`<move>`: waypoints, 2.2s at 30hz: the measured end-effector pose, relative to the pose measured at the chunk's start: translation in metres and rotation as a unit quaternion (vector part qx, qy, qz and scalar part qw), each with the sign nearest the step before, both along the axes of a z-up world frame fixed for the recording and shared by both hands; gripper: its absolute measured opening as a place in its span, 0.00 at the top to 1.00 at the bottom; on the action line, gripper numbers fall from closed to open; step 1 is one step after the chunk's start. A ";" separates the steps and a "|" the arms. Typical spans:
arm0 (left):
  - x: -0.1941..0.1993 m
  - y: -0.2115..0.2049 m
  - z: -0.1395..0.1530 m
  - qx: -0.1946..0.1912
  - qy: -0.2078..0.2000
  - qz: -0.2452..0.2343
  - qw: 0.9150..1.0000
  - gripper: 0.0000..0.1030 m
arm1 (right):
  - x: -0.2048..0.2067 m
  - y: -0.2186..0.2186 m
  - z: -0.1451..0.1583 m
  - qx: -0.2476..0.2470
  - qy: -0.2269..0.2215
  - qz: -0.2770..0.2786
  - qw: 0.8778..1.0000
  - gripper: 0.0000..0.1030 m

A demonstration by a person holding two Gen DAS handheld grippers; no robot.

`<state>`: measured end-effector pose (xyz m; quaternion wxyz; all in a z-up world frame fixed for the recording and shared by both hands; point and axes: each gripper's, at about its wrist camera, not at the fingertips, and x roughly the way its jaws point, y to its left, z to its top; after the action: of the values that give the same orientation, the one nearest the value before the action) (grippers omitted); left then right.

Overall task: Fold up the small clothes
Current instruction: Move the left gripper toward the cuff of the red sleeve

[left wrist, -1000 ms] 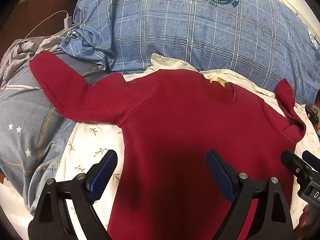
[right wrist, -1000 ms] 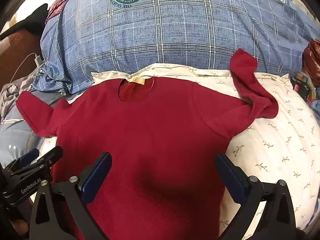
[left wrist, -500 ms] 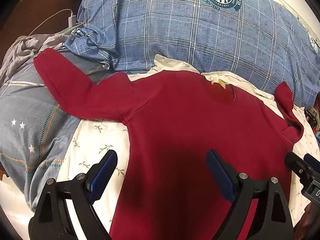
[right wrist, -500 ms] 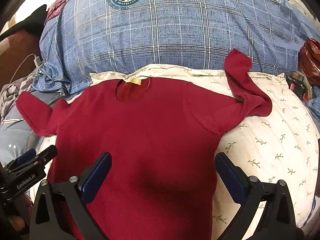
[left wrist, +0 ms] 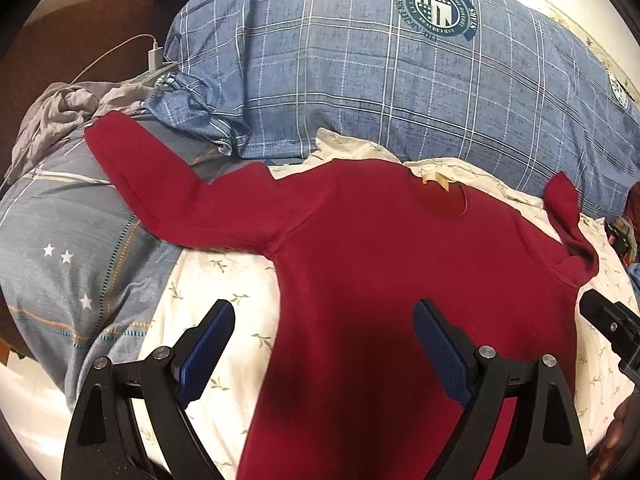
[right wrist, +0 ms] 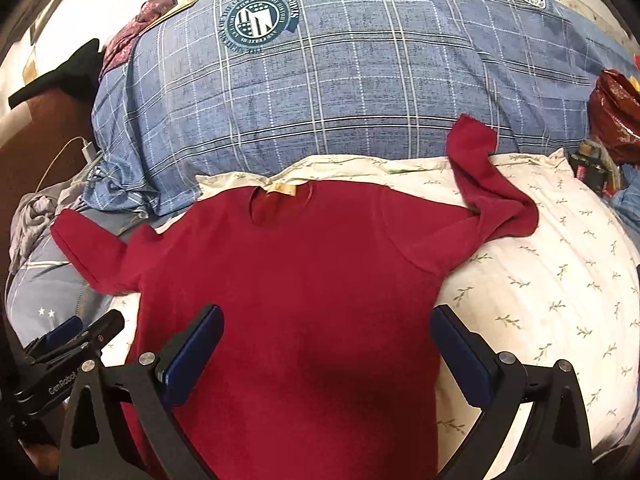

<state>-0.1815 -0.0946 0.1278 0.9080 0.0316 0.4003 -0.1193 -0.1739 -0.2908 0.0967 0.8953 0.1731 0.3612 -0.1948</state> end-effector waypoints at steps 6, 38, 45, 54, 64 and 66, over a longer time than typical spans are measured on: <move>0.011 0.008 -0.001 0.001 -0.001 0.011 1.000 0.12 | 0.006 0.014 -0.002 -0.017 0.012 0.019 1.000 0.00; 0.079 0.013 -0.044 0.022 0.025 0.053 0.998 0.12 | 0.063 0.017 -0.042 -0.032 0.058 0.036 0.997 0.00; 0.082 0.005 -0.047 0.024 0.028 0.043 0.998 0.12 | 0.063 0.005 -0.048 -0.020 0.063 0.018 0.998 0.00; 0.084 -0.003 -0.051 0.028 0.030 0.035 0.999 0.12 | 0.064 -0.002 -0.057 -0.015 0.069 0.007 0.997 0.00; 0.084 -0.012 -0.051 0.030 0.027 0.022 0.999 0.12 | 0.067 -0.011 -0.064 -0.007 0.073 -0.003 0.997 0.00; 0.085 -0.012 -0.052 0.032 0.027 0.022 0.999 0.12 | 0.067 -0.012 -0.066 -0.009 0.075 -0.004 0.997 0.00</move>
<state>-0.0961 -0.1066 0.0762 0.8977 0.0483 0.4292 -0.0872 -0.1066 -0.3025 0.0308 0.8666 0.1517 0.4246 -0.2138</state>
